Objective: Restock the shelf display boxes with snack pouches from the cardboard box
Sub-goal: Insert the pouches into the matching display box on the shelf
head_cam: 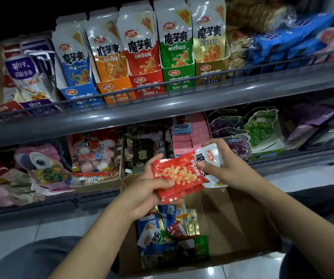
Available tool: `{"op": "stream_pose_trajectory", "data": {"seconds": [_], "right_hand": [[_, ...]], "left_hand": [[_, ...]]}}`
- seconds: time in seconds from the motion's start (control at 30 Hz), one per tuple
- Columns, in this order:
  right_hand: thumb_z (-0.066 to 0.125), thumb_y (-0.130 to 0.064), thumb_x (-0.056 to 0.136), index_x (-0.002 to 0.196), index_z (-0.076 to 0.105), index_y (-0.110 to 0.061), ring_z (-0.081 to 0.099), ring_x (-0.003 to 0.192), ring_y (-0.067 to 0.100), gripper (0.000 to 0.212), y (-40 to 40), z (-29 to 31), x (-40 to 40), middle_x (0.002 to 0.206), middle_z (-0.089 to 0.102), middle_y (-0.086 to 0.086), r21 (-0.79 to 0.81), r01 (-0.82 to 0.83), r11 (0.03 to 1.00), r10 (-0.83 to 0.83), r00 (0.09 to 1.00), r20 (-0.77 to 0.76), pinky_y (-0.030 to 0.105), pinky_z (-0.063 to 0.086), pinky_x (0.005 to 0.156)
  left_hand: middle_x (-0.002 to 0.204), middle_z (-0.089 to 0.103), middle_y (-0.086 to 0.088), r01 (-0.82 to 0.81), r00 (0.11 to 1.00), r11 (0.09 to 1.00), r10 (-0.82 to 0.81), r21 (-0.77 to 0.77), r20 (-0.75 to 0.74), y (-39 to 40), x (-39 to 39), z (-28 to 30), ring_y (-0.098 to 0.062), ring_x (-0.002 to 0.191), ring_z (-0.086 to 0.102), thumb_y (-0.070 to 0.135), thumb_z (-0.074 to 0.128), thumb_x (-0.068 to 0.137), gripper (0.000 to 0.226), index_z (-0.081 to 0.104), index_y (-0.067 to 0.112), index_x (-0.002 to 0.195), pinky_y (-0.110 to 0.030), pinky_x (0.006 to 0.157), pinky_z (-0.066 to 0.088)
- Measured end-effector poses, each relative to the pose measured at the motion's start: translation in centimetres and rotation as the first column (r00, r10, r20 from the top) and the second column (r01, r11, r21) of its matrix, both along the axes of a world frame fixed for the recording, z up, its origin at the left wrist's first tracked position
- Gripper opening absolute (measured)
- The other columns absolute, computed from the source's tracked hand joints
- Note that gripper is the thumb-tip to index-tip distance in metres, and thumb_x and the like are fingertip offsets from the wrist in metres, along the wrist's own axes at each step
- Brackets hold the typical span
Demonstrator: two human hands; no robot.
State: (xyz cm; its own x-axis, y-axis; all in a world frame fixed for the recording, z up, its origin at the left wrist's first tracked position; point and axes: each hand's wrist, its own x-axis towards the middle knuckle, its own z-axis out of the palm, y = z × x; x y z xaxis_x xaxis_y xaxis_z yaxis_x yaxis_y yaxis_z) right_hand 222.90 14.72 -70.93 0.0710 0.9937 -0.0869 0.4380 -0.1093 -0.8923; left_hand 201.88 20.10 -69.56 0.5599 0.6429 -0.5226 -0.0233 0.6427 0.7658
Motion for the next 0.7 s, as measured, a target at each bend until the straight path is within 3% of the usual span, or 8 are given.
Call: {"op": "stream_pose_trajectory", "data": {"seconds": [0.07,0.17,0.23,0.27,0.37,0.5,0.6,0.7], "right_hand": [[0.059,-0.055,0.073,0.113,0.037,-0.031,0.066,0.078,0.013,0.052,0.1,0.1,0.1,0.094,0.064,-0.001,0.025,0.008,1.000,-0.008,1.000,0.002,0.034,0.057,0.067],[0.060,-0.046,0.079,0.127,0.032,-0.028,0.059,0.079,-0.009,0.058,0.2,0.5,-0.1,0.116,0.053,-0.015,0.036,-0.008,0.999,0.007,1.000,0.019,0.014,0.048,0.066],[0.064,-0.038,0.081,0.138,0.025,-0.027,0.049,0.112,-0.005,0.070,0.5,0.4,-0.3,0.131,0.037,-0.020,0.007,0.018,1.000,-0.017,0.999,-0.043,0.010,0.043,0.076],[0.068,-0.037,0.078,0.138,0.028,-0.026,0.050,0.117,0.003,0.073,0.6,0.3,-0.3,0.131,0.041,-0.017,-0.041,0.059,0.997,-0.065,0.986,-0.155,0.012,0.047,0.073],[0.074,-0.035,0.063,0.119,0.053,-0.013,0.071,0.081,0.020,0.063,1.2,0.5,-0.3,0.100,0.071,0.003,-0.195,0.143,0.970,-0.226,0.829,-0.511,0.026,0.054,0.052],[0.071,-0.023,0.065,0.109,0.060,-0.010,0.069,0.079,0.015,0.047,1.7,0.9,-0.9,0.091,0.073,0.004,-0.209,0.120,0.970,-0.239,0.582,-0.777,0.024,0.056,0.062],[0.072,-0.024,0.064,0.116,0.055,-0.014,0.068,0.083,0.013,0.056,2.1,1.0,-1.5,0.097,0.071,0.002,-0.179,0.171,0.969,-0.244,0.547,-0.801,0.025,0.053,0.064],[0.074,-0.029,0.062,0.117,0.051,-0.017,0.066,0.090,0.016,0.061,2.5,1.6,-1.5,0.105,0.068,0.004,-0.150,0.204,0.968,-0.243,0.591,-0.769,0.030,0.053,0.068]], "left_hand": [[0.114,0.061,-0.013,-0.101,0.995,0.993,0.100,-0.054,-0.008,0.1,0.2,0.0,-0.028,0.089,0.066,0.008,0.065,0.068,0.061,0.048,0.022,0.125,-0.043,0.065,0.059],[0.097,0.068,-0.007,-0.128,0.990,0.991,0.126,-0.035,-0.066,0.2,0.3,-0.3,-0.021,0.087,0.065,0.011,0.062,0.080,0.042,0.052,0.014,0.121,-0.034,0.068,0.052],[0.098,0.070,-0.006,-0.131,0.989,0.991,0.132,0.018,-0.073,0.0,0.3,-0.5,-0.020,0.088,0.066,0.006,0.058,0.087,0.032,0.055,0.014,0.118,-0.031,0.067,0.053],[0.100,0.071,-0.006,-0.153,0.985,0.987,0.156,0.048,-0.068,-0.1,0.4,-0.5,-0.019,0.090,0.067,0.006,0.057,0.087,0.031,0.056,0.014,0.117,-0.030,0.068,0.054],[0.103,0.071,-0.005,-0.241,0.970,0.961,0.245,0.133,-0.008,-0.2,0.7,-0.2,-0.019,0.094,0.067,0.008,0.058,0.086,0.030,0.057,0.018,0.114,-0.031,0.072,0.053],[0.116,0.065,-0.006,-0.302,0.953,0.920,0.299,0.250,0.053,-0.3,1.1,0.2,-0.021,0.106,0.063,0.010,0.059,0.086,0.041,0.049,0.022,0.125,-0.036,0.086,0.052],[0.123,0.057,-0.003,-0.240,0.964,0.875,0.266,0.421,-0.004,-0.1,1.3,0.6,-0.021,0.111,0.059,0.014,0.062,0.085,0.048,0.043,0.037,0.122,-0.042,0.088,0.053],[0.125,0.048,0.001,-0.158,0.982,0.867,0.187,0.473,-0.015,0.0,1.3,1.5,-0.022,0.107,0.059,0.018,0.063,0.081,0.051,0.040,0.043,0.118,-0.045,0.079,0.057]]}}
